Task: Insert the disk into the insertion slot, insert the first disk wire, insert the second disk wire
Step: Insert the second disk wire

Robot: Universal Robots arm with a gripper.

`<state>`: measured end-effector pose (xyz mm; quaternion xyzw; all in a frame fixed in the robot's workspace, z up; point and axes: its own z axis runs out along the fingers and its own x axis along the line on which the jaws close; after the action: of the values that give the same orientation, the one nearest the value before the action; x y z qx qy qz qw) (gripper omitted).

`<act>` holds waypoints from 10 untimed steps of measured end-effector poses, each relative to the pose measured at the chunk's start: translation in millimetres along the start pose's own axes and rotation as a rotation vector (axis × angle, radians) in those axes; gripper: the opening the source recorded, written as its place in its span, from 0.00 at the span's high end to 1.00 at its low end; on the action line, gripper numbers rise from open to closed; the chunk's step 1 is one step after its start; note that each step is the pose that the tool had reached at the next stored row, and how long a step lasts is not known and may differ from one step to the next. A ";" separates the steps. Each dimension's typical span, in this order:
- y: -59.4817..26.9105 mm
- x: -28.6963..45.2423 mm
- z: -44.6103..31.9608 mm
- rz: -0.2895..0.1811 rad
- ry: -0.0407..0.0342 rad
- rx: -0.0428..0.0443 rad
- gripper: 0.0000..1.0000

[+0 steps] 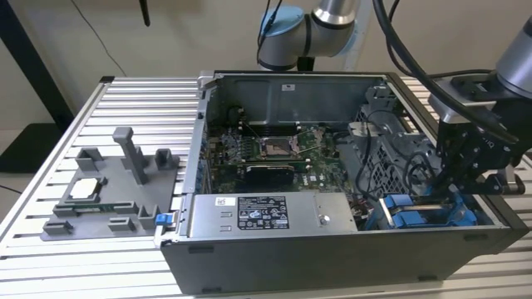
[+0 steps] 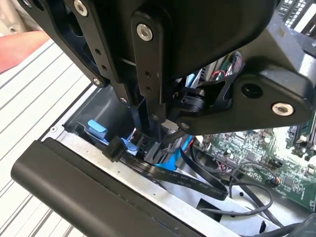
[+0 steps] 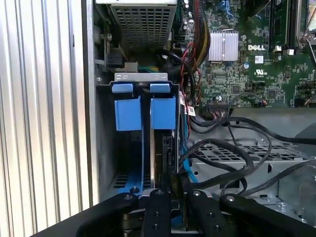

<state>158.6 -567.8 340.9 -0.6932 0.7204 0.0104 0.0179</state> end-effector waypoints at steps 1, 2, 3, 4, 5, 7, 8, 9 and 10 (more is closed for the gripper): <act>0.0 0.0 0.5 0.001 0.0005 0.0001 1.00; 0.0 0.1 1.0 0.003 0.0011 0.0001 1.00; 0.0 0.1 1.6 0.004 0.0014 0.0003 1.00; 0.0 0.1 2.4 0.005 0.0015 0.0004 1.00; 0.0 0.2 3.8 0.006 0.0013 0.0006 1.00; 0.1 0.3 6.8 0.007 0.0027 0.0009 1.00; 0.1 0.4 8.2 0.008 0.0036 0.0010 1.00; 0.1 0.4 9.3 0.008 0.0029 0.0010 1.00; 0.1 0.4 9.7 0.008 0.0022 0.0009 1.00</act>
<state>158.6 -567.8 331.2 -0.6902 0.7233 0.0094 0.0174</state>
